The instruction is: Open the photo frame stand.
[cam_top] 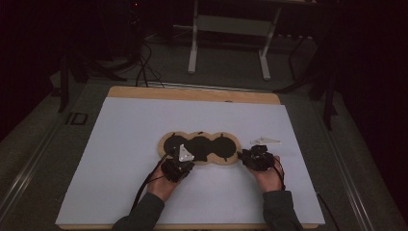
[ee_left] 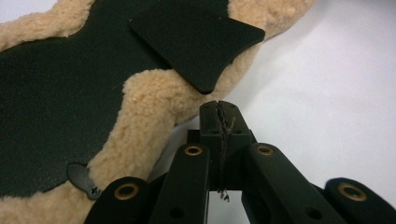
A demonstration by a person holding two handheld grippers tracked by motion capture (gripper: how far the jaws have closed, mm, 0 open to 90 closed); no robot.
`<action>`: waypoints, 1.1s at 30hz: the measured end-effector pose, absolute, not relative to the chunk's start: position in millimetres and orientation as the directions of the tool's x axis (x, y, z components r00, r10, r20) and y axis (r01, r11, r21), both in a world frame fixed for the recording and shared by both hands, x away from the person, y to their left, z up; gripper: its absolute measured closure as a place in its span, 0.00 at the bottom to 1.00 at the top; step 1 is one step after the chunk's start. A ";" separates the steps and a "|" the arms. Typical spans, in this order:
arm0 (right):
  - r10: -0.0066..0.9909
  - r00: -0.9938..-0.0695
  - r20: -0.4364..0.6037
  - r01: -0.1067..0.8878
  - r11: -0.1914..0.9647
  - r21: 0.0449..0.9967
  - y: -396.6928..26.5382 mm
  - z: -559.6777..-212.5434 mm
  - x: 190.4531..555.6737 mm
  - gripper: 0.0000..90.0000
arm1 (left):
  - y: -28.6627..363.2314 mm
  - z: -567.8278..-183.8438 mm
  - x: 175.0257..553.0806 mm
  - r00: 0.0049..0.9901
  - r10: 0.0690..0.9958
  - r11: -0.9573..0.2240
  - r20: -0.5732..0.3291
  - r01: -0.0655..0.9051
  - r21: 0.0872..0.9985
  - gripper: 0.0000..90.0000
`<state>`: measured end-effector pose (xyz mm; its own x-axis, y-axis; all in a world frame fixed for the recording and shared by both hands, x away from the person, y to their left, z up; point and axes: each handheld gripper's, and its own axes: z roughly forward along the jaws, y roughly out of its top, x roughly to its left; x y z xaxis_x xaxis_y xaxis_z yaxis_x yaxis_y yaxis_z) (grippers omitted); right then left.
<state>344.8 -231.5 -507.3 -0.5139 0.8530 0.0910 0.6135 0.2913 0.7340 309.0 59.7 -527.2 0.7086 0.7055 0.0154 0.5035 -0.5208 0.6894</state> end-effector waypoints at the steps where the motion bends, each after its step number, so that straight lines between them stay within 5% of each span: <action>1: 0.853 -0.513 0.092 0.614 0.290 0.734 -231.5 -507.2 344.6 0.77 | 58.9 -527.2 309.7 0.707 0.707 -0.518 0.013 0.505 0.690 1.00; 33: 0.851 -0.516 0.094 0.615 0.292 0.733 -232.7 -508.4 344.9 0.77 | 61.7 -498.8 322.9 0.659 0.752 -0.426 -0.015 0.504 0.751 1.00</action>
